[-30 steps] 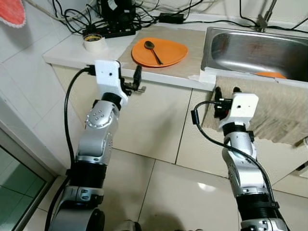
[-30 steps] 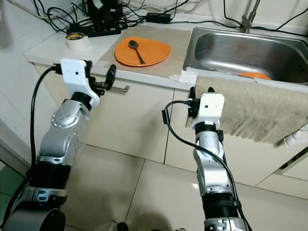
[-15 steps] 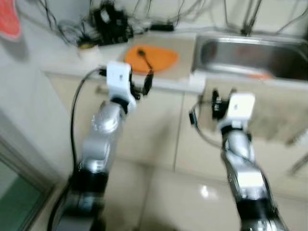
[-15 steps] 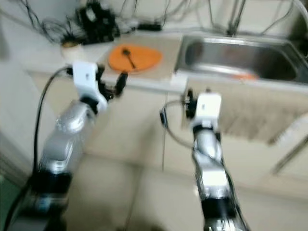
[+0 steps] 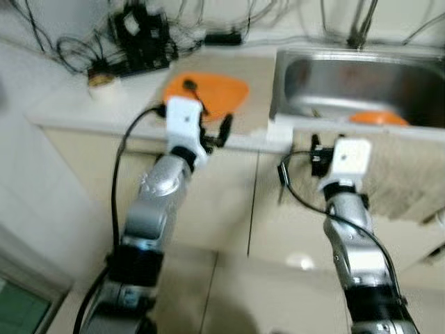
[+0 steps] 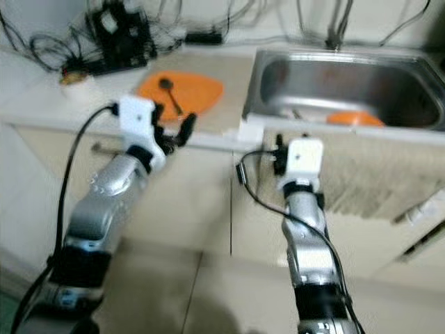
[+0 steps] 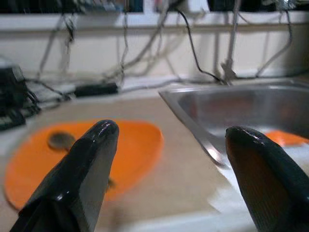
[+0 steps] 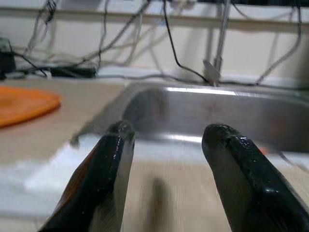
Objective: Kitchen organization
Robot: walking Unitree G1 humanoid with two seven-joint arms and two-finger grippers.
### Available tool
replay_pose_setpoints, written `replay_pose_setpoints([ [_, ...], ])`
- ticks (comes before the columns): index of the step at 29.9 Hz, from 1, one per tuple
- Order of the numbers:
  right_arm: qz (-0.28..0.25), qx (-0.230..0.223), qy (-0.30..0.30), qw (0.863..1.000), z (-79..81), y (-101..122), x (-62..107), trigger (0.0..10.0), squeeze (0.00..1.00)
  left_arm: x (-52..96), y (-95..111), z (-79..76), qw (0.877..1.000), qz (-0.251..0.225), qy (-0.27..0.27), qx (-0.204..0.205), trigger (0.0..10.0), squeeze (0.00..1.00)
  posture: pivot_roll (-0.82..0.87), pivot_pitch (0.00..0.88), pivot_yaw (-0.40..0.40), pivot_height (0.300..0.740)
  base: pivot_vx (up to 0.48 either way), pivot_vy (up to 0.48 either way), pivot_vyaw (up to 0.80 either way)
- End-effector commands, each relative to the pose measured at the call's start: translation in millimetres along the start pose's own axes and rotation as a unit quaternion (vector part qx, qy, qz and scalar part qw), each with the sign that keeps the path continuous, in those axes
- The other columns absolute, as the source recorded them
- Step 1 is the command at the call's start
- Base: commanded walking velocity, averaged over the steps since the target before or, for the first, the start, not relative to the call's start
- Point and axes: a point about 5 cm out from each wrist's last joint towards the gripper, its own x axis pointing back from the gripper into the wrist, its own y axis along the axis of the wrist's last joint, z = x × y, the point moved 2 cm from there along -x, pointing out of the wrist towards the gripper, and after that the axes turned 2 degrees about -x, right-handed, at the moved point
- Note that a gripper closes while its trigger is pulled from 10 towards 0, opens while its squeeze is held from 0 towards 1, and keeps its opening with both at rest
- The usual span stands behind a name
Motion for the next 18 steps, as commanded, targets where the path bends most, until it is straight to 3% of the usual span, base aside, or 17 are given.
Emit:
replay_pose_setpoints([
  [1,-0.007,-0.005,0.017,1.0,13.0,6.0,-2.1,10.0,0.0,2.6,2.3,10.1,1.0,0.0,0.01,-0.011,10.0,0.0,-0.01,0.0,0.056,0.74,0.48,0.0,0.0],
  [15,-0.007,-0.009,0.022,1.0,17.2,6.9,-0.8,10.0,0.0,0.6,1.4,8.7,1.0,0.008,0.005,-0.016,10.0,0.0,-0.01,0.0,0.063,0.74,0.48,0.0,0.0],
  [18,-0.021,-0.007,0.024,0.999,16.6,15.8,-2.8,10.0,0.0,-1.2,-2.8,17.1,0.999,0.03,0.033,-0.025,10.0,0.0,-0.01,0.0,0.065,0.74,0.299,0.0,0.0],
])
